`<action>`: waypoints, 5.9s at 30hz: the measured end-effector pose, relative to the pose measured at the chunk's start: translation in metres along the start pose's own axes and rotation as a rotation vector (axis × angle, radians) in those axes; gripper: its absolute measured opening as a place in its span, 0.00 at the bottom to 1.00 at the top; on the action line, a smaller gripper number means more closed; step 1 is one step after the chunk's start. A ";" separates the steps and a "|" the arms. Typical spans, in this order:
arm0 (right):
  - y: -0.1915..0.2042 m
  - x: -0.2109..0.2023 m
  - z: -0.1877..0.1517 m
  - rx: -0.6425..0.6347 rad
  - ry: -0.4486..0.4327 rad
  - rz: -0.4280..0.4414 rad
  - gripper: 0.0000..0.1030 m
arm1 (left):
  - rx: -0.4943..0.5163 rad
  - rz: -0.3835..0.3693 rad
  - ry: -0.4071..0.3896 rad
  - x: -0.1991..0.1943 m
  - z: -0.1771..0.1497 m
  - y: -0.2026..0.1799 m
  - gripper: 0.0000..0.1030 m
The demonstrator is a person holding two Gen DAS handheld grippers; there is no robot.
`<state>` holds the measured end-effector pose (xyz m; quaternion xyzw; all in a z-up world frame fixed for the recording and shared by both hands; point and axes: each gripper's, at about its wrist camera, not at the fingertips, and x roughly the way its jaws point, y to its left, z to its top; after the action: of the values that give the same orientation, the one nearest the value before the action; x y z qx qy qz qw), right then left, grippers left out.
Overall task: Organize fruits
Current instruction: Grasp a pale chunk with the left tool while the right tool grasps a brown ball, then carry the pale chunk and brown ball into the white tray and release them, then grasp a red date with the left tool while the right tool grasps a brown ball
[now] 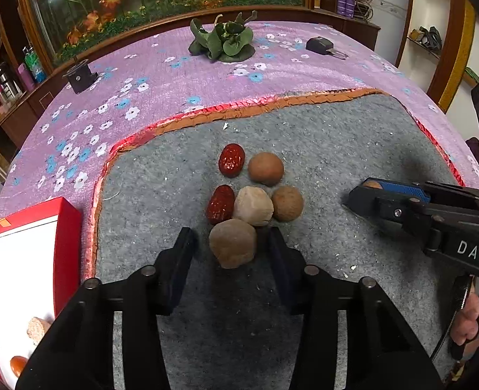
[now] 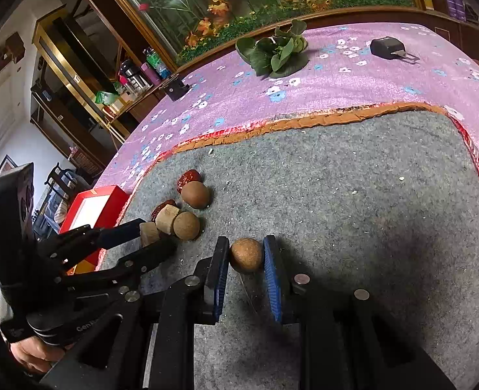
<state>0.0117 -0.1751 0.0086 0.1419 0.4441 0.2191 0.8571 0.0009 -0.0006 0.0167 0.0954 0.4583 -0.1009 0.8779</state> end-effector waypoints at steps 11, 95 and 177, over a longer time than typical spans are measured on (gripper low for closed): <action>0.010 -0.012 -0.001 0.016 -0.035 0.068 0.22 | -0.036 -0.030 -0.055 -0.021 -0.010 0.013 0.26; 0.071 0.021 -0.001 -0.144 0.055 -0.147 0.42 | -0.084 0.131 -0.235 -0.126 -0.071 0.086 0.63; 0.035 -0.011 0.005 -0.254 -0.085 -0.057 0.23 | 0.034 -0.053 -0.074 0.010 0.026 0.014 0.15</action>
<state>0.0011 -0.1510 0.0346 0.0287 0.3798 0.2432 0.8921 0.0308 0.0046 0.0240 0.0944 0.4259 -0.1354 0.8896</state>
